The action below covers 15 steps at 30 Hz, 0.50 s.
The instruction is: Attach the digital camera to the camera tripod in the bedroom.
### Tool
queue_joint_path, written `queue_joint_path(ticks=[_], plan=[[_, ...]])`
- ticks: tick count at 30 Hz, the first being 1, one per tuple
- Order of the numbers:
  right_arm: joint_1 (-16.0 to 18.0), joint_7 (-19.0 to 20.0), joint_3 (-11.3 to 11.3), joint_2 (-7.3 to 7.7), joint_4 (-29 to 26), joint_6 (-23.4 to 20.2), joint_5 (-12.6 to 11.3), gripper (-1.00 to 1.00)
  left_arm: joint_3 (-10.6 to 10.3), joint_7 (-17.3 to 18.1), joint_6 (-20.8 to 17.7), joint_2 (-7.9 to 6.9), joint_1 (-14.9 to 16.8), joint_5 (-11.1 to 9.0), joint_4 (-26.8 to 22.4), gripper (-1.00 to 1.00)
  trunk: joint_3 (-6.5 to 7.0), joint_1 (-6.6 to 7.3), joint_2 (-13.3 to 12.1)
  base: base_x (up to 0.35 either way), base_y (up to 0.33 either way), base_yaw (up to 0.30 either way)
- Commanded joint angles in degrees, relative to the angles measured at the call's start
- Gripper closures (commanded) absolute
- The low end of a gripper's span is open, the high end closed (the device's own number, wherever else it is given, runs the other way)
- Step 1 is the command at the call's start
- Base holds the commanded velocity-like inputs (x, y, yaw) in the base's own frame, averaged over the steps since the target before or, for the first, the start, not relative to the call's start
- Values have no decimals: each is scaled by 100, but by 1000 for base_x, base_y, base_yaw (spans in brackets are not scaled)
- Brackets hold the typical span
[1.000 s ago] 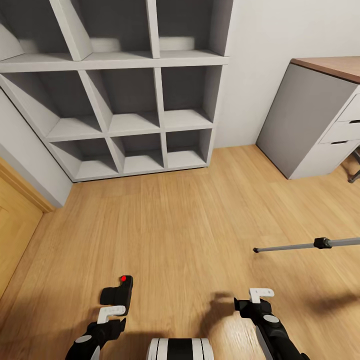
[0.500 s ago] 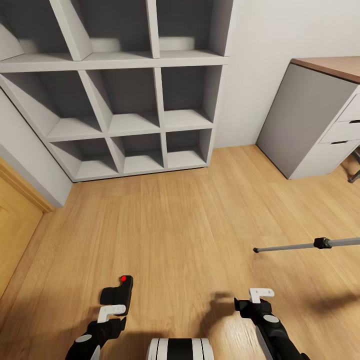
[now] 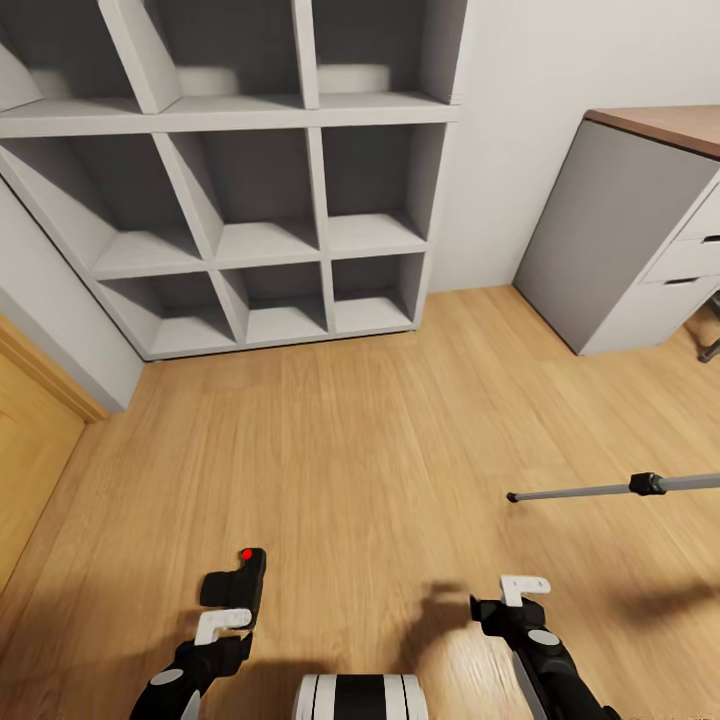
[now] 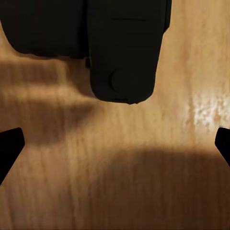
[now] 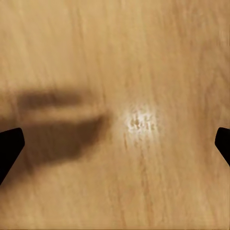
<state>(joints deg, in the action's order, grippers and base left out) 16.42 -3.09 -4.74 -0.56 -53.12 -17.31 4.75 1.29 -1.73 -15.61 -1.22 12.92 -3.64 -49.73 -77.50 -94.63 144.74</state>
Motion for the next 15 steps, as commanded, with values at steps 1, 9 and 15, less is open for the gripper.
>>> queue_joint_path(ticks=[1, 9, 15], plan=[[1, 3, -15, -3, -24, -36, 47, -100, -12, -6, -27, -1, 0, -44, -18, -100, -27, -1, 3, 0, 0, 0], [1, 2, -22, -14, -69, -40, 52, -100, -30, 0, -21, -1, 0, -41, -75, -100, -204, -22, 14, 0, 0, 0], [1, 2, -20, -20, -80, -40, 52, -100, -41, -9, -19, -1, 0, -26, -87, -100, -337, -37, 22, 0, 0, 0]])
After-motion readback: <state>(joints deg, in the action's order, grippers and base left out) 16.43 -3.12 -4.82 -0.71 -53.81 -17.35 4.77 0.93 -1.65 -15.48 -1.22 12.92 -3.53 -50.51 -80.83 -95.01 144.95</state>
